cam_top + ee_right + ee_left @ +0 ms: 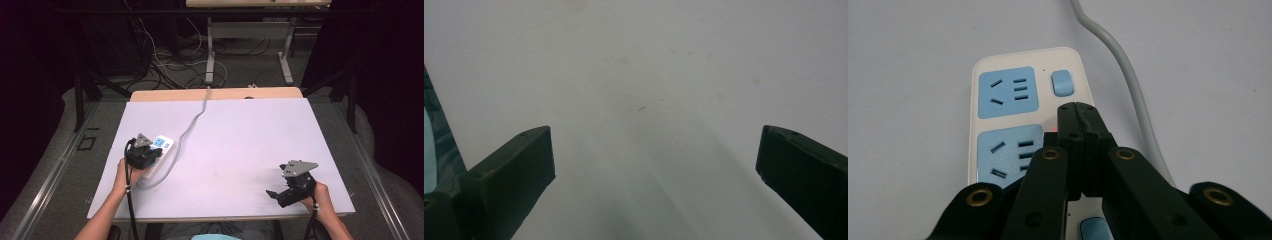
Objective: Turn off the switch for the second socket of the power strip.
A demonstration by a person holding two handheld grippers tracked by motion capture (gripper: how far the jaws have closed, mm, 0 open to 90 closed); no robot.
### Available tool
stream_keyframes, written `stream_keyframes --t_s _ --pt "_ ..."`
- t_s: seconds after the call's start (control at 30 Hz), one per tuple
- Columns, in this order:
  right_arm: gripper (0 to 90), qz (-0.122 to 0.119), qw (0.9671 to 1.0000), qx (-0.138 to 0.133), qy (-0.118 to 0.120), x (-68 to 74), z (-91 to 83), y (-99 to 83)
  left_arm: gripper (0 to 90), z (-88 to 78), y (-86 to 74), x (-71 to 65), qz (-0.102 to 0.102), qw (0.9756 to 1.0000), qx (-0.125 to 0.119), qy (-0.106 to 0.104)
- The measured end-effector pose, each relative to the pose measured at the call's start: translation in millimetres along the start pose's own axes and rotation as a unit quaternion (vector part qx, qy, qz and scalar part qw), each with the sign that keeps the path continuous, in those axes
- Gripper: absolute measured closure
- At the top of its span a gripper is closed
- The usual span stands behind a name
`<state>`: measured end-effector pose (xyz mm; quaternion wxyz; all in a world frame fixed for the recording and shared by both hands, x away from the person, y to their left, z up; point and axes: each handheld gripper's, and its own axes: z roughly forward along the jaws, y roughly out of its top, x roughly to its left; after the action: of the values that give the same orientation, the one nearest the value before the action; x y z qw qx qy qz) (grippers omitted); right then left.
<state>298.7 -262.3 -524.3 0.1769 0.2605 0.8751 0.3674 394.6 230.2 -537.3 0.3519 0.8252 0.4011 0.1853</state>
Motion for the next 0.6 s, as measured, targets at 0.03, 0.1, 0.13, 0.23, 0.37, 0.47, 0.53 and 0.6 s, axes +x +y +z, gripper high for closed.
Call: stream_keyframes --t_s 0.03,0.1,0.13,0.23,0.37,0.47,0.53,0.6 --pt "1.5 0.0 1.0 0.0 0.0 0.0 0.0 0.0 90.0 0.0 0.0 0.0 0.0 1.0 0.0 0.0" --pt "1.6 0.002 1.0 0.0 -0.003 0.5 0.3 -0.1 90.0 0.0 0.1 -0.2 0.0 1.0 0.0 0.0" --pt "1.6 0.001 1.0 0.0 -0.001 0.4 0.1 -0.1 90.0 0.0 0.2 -0.2 0.0 1.0 0.001 0.0" --pt "1.6 0.0 1.0 0.0 -0.001 0.1 0.1 0.0 90.0 0.2 0.1 -0.3 -0.002 1.0 0.0 0.0" --pt "1.6 0.003 1.0 0.001 0.001 0.4 0.0 -0.1 90.0 -0.8 0.8 -0.4 -0.002 1.0 0.008 0.0" --pt "1.6 0.004 1.0 0.0 -0.002 0.9 0.1 -0.2 90.0 -0.4 0.6 -1.3 -0.003 1.0 0.006 0.003" --pt "1.6 0.004 1.0 0.001 -0.002 0.9 0.1 -0.2 90.0 -0.9 0.9 -1.1 0.002 0.9999 0.01 0.003" --pt "1.6 0.005 1.0 0.001 -0.002 0.9 0.1 -0.1 90.0 -0.6 0.8 -1.3 -0.001 1.0 0.008 0.002"
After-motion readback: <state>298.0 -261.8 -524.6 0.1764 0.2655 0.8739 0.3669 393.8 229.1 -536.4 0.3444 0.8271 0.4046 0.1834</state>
